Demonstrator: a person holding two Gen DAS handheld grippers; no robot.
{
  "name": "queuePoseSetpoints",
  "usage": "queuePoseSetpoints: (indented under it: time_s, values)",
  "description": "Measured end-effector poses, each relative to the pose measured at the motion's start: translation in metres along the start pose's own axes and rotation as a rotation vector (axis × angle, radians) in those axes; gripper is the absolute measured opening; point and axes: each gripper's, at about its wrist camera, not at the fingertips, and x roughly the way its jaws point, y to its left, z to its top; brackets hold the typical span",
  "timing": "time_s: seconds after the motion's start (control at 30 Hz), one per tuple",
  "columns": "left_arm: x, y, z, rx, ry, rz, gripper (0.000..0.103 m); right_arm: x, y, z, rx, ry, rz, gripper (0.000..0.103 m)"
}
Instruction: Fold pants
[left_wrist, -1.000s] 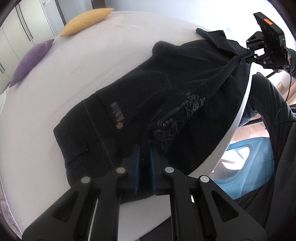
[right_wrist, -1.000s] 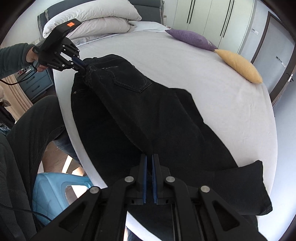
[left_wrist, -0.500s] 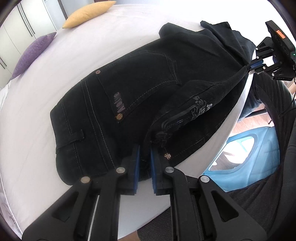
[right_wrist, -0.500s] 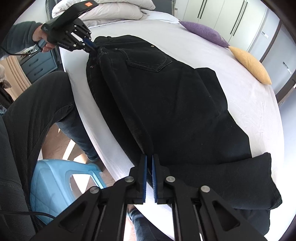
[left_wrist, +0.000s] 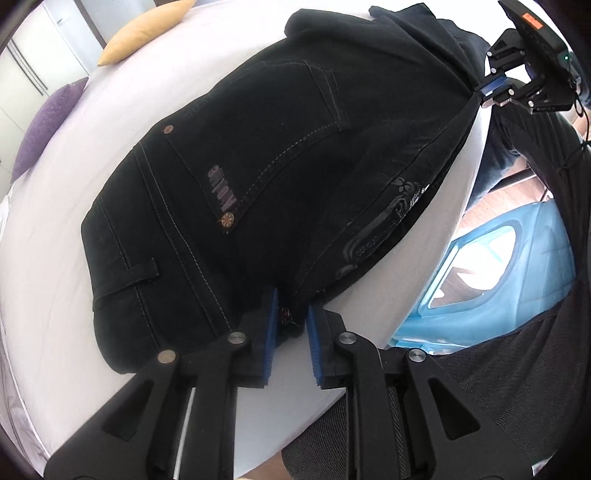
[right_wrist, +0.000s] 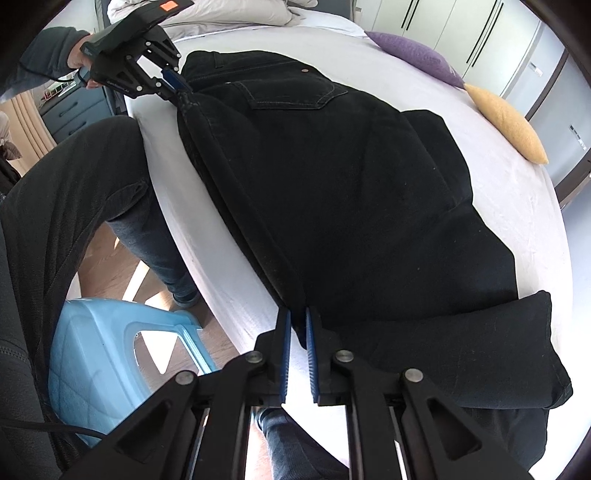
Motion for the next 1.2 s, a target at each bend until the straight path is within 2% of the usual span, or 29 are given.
queuePoseSetpoints:
  time_s: [0.07, 0.13, 0.17, 0.23, 0.3, 0.4, 0.47, 0.53, 0.6, 0.77, 0.83, 0.9, 1.0, 1.13, 1.2]
  values:
    - [0.0, 0.001, 0.001, -0.017, 0.011, -0.008, 0.023, 0.0, -0.002, -0.001, 0.016, -0.001, 0.004, 0.012]
    - [0.001, 0.002, 0.003, -0.025, 0.034, 0.001, 0.038, 0.001, -0.005, -0.003, 0.029, 0.0, 0.018, 0.017]
    - [0.0, 0.005, 0.005, -0.035, 0.036, -0.016, 0.045, 0.001, -0.005, -0.003, 0.033, -0.001, 0.024, 0.022]
    - [-0.003, 0.006, 0.003, -0.06, 0.032, -0.023, 0.049, 0.0, -0.004, -0.003, 0.036, -0.003, 0.036, 0.03]
    - [-0.008, 0.006, 0.002, -0.08, 0.035, -0.028, 0.058, 0.0, -0.001, -0.003, 0.041, -0.005, 0.04, 0.037]
    - [-0.023, 0.005, 0.0, -0.121, 0.01, -0.07, 0.059, -0.006, -0.005, -0.003, 0.096, -0.018, 0.091, 0.044]
    - [-0.035, 0.005, 0.004, -0.151, -0.041, -0.085, 0.059, -0.015, -0.009, -0.004, 0.137, -0.036, 0.138, 0.045]
    - [-0.044, 0.005, 0.019, -0.19, -0.104, -0.115, 0.061, -0.027, -0.016, -0.005, 0.182, -0.074, 0.176, 0.045]
    - [-0.047, 0.004, 0.04, -0.217, -0.173, -0.132, 0.067, -0.04, -0.03, -0.005, 0.254, -0.122, 0.206, 0.046]
    - [-0.019, 0.005, 0.098, -0.307, -0.26, -0.172, 0.067, -0.05, -0.068, -0.007, 0.438, -0.21, 0.237, 0.046]
    - [0.0, 0.001, 0.114, -0.313, -0.245, -0.165, 0.067, -0.043, -0.079, -0.012, 0.492, -0.212, 0.237, 0.052]
    - [0.029, -0.003, 0.129, -0.311, -0.169, -0.156, 0.067, -0.03, -0.091, -0.022, 0.553, -0.176, 0.222, 0.054]
    - [0.058, -0.008, 0.133, -0.297, -0.087, -0.088, 0.067, -0.019, -0.102, -0.043, 0.614, -0.105, 0.174, 0.053]
    - [0.06, -0.001, 0.14, -0.343, -0.086, -0.059, 0.067, -0.045, -0.118, -0.066, 0.628, -0.12, 0.122, 0.053]
    - [0.052, -0.002, 0.151, -0.357, -0.107, -0.052, 0.068, -0.064, -0.145, -0.075, 0.662, -0.15, 0.096, 0.053]
